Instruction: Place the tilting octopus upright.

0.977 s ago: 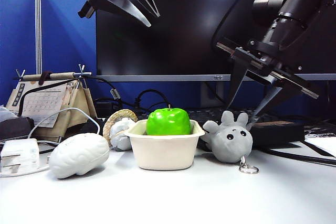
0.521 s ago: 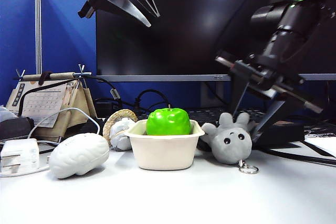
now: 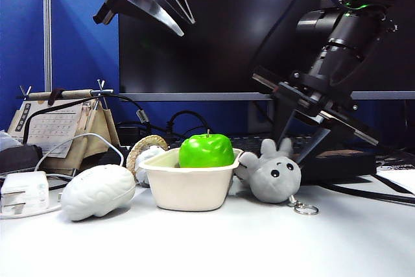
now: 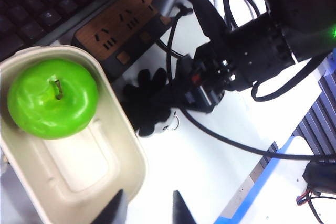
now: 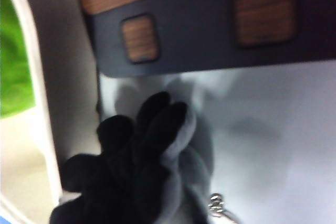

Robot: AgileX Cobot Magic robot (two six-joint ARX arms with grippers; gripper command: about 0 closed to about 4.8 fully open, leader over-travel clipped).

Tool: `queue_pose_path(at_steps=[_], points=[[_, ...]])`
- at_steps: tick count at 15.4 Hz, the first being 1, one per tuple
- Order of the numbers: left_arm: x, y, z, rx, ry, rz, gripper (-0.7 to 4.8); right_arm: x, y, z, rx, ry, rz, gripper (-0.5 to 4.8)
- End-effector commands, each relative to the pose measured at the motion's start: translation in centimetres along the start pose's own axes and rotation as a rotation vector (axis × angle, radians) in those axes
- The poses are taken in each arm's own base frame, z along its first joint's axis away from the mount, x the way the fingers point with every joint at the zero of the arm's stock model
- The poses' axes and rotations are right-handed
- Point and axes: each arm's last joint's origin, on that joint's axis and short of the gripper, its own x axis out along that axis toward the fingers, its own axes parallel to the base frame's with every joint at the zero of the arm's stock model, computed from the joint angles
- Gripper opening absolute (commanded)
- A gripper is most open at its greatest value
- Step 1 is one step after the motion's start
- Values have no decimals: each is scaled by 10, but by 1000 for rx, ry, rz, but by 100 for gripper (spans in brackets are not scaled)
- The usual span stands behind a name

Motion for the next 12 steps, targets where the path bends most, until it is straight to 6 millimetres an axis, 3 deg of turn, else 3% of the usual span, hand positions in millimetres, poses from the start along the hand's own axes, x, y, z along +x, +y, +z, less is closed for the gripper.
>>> queue_pose_path(at_steps=[1,3,4,10,12], points=[[-1,-1,1,7,-6,-4,121,-1,2,0,-25,-7,7,131],[-1,-1,1,7,-6,-3,121,-1,2,0,-41,-7,7,10],[-1,-1,1,7,-6,-3,121,-1,2,0,-43,-8,7,-6],[-1,-1,1,7,-6,-2,121,-4,0,-1,-109,-32,-79,-6],[-1,-1,1,7,-6,-2,121,-16,2,-6,-142,-63,-126,-6]])
